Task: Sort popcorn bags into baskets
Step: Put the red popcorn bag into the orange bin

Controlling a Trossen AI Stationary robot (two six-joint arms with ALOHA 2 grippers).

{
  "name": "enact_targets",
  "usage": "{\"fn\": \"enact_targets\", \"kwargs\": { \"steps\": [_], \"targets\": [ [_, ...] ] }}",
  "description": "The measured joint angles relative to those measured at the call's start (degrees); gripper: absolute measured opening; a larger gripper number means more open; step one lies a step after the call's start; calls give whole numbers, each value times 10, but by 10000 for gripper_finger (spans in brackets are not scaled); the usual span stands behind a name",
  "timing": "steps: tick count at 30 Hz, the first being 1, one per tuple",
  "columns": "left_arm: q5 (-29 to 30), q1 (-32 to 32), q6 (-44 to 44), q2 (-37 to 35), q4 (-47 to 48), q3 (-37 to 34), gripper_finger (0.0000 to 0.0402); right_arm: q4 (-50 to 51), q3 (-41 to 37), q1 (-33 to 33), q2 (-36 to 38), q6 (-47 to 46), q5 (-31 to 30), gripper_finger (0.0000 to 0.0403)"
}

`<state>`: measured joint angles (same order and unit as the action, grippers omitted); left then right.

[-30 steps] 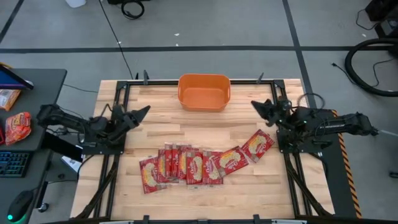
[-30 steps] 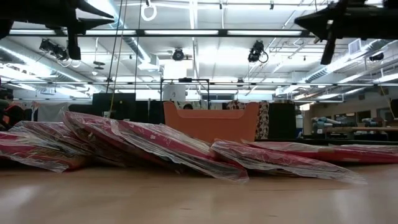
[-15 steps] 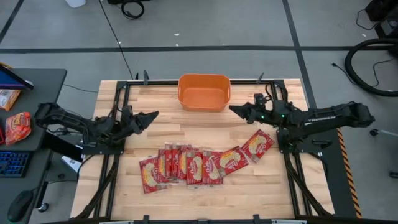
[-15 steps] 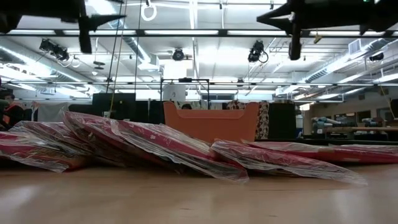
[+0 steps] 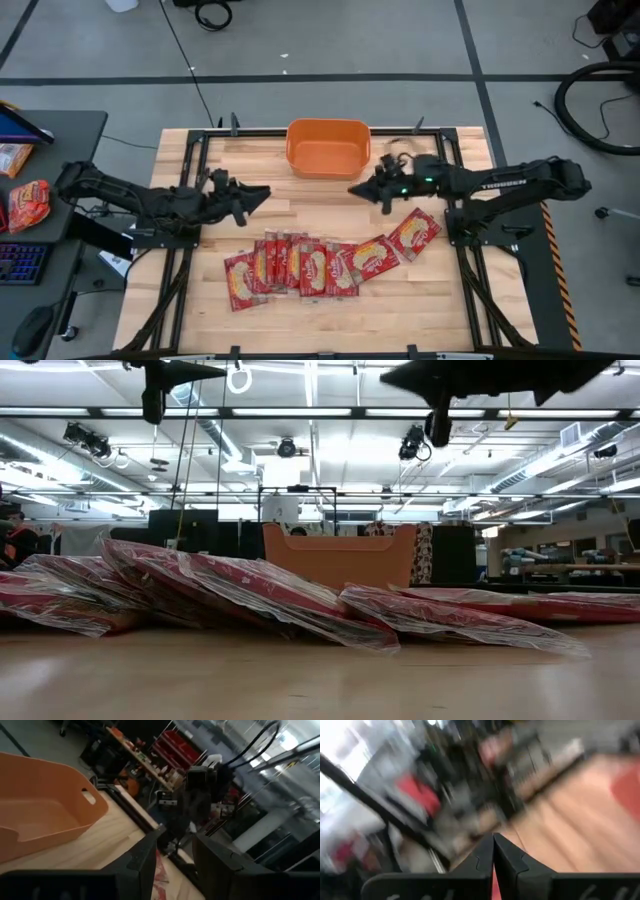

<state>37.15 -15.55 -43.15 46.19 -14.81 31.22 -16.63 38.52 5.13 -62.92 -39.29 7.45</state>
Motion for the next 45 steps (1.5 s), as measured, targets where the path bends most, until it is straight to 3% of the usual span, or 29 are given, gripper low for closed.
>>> {"fn": "enact_targets", "kwargs": {
  "steps": [3, 7, 11, 15, 19, 22, 26, 31, 37, 45],
  "targets": [
    [0, 0, 3, 15, 11, 11, 131, 207, 57, -2, -25, 61, 37, 16],
    [-4, 0, -2, 22, 15, 15, 131, 457, 110, -17, -54, 159, 41, 16],
    [-27, 0, -12, 22, 15, 15, 131, 636, 118, -46, -61, 236, 34, 16],
    [-44, 0, -12, 22, 15, 15, 131, 771, 116, -85, -64, 285, -15, 16],
    [-43, 0, -6, 22, 19, 15, 131, 806, 88, -113, -63, 281, -59, 16],
    [-43, 1, -1, 22, 24, 15, 131, 784, 49, -118, -70, 253, -52, 28],
    [-43, 1, -12, 22, 27, 15, 131, 766, 19, -125, -83, 239, 0, 74],
    [-43, 1, -12, 22, 28, 15, 131, 761, 18, -176, -93, 211, 12, 132],
    [-42, 1, -12, 22, 29, 15, 131, 740, 17, -280, -103, 195, -95, 145],
    [-42, 4, -11, 22, 31, 15, 131, 734, 15, -353, -174, 165, -121, 145]
  ]
}}
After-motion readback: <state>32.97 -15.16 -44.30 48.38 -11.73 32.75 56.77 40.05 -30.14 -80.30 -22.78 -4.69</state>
